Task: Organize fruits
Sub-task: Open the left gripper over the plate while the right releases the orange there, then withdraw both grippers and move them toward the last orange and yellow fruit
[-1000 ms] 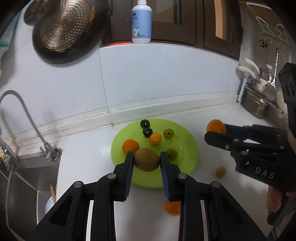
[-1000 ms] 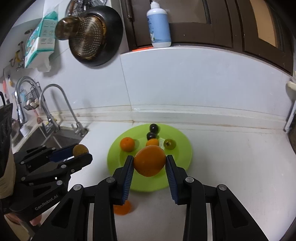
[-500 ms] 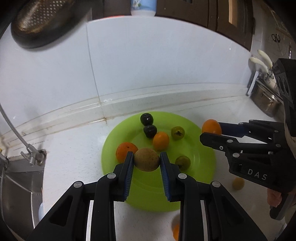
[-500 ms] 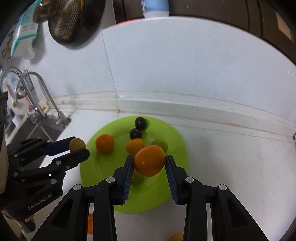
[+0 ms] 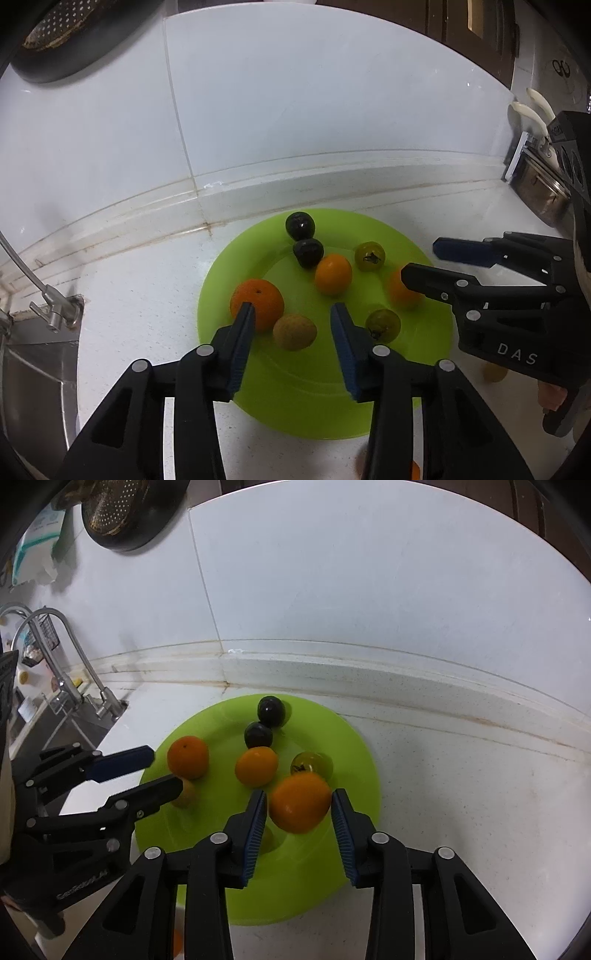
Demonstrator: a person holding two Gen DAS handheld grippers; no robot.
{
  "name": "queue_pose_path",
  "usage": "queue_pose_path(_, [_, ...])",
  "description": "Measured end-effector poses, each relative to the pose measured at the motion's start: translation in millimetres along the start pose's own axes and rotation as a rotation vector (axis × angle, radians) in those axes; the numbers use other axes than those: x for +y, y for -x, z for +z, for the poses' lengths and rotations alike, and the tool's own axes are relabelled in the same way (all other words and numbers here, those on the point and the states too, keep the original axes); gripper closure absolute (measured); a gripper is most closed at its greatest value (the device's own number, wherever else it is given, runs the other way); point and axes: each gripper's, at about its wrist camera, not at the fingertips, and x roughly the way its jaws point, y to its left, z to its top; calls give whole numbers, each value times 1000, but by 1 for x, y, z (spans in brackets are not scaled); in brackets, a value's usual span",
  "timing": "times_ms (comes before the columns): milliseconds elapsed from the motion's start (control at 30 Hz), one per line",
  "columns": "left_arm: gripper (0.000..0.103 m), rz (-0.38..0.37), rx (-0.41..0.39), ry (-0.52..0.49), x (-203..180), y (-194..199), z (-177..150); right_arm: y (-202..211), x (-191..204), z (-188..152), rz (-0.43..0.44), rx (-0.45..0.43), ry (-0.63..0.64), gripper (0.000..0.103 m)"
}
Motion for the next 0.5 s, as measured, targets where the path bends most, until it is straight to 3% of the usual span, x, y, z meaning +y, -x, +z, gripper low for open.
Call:
queue_pose_path(67, [57,21,-11,-7,-1,5,0,3,0,0,-12,-12,2,55])
queue_pose_path(233, [46,26,-53,-24,-3,24,-4,23,1,-2,-28,-49,-4,55])
queue_pose_path(500, [37,46,-129,-34,-12,66,-9,62,6,-9,-45,-117,-3,55])
